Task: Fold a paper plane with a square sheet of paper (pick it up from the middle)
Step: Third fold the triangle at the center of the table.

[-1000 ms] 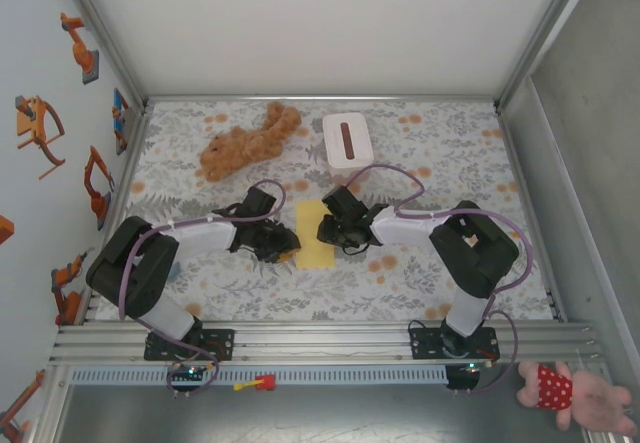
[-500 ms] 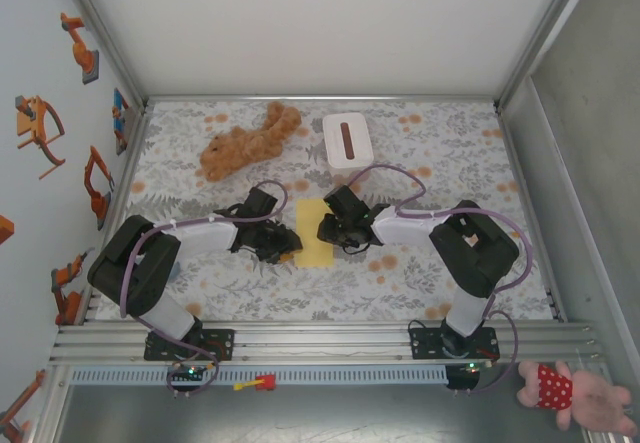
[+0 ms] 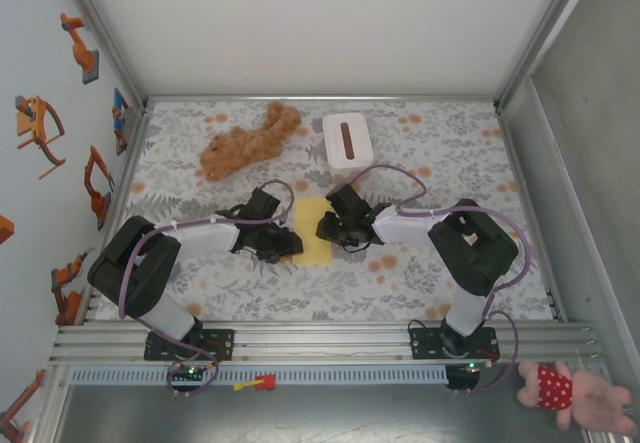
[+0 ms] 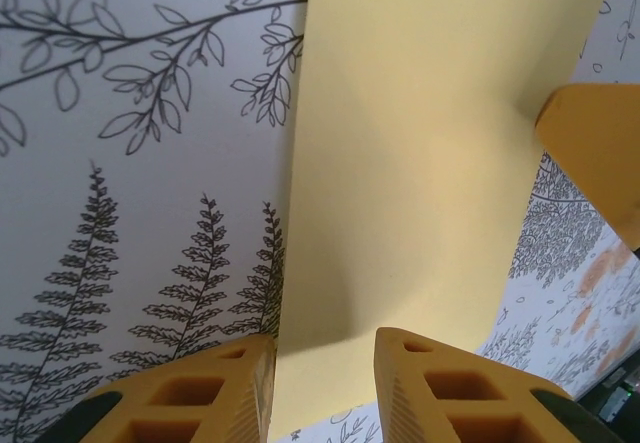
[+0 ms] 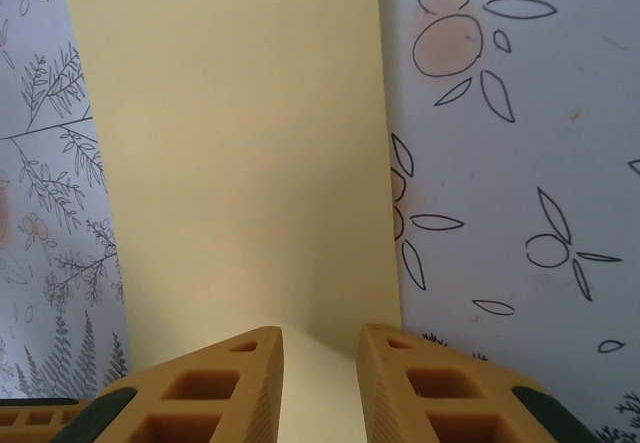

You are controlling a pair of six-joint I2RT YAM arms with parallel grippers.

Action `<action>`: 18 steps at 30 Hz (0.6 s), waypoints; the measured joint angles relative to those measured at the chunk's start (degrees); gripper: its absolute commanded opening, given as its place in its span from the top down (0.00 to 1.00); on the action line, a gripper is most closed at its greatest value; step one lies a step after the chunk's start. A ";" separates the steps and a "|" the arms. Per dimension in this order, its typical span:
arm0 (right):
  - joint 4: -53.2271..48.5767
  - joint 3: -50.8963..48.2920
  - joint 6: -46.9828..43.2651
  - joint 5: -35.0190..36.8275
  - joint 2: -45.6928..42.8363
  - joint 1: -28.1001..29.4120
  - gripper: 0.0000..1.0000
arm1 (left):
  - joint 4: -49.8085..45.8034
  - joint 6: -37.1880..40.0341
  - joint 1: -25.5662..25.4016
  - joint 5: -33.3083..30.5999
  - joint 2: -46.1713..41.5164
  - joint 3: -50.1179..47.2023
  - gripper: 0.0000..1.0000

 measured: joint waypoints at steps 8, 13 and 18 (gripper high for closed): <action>0.31 -0.20 0.31 -0.17 0.00 -0.07 0.73 | 3.26 0.42 -0.81 2.01 -0.26 -0.13 0.66; 0.50 -0.35 0.44 -0.20 -0.02 -0.11 0.73 | 5.46 -0.33 0.15 3.65 -0.83 -0.15 0.65; 1.18 -0.70 0.44 -0.20 -0.13 -0.17 0.73 | 6.69 -2.08 2.14 5.14 -0.66 -0.15 0.64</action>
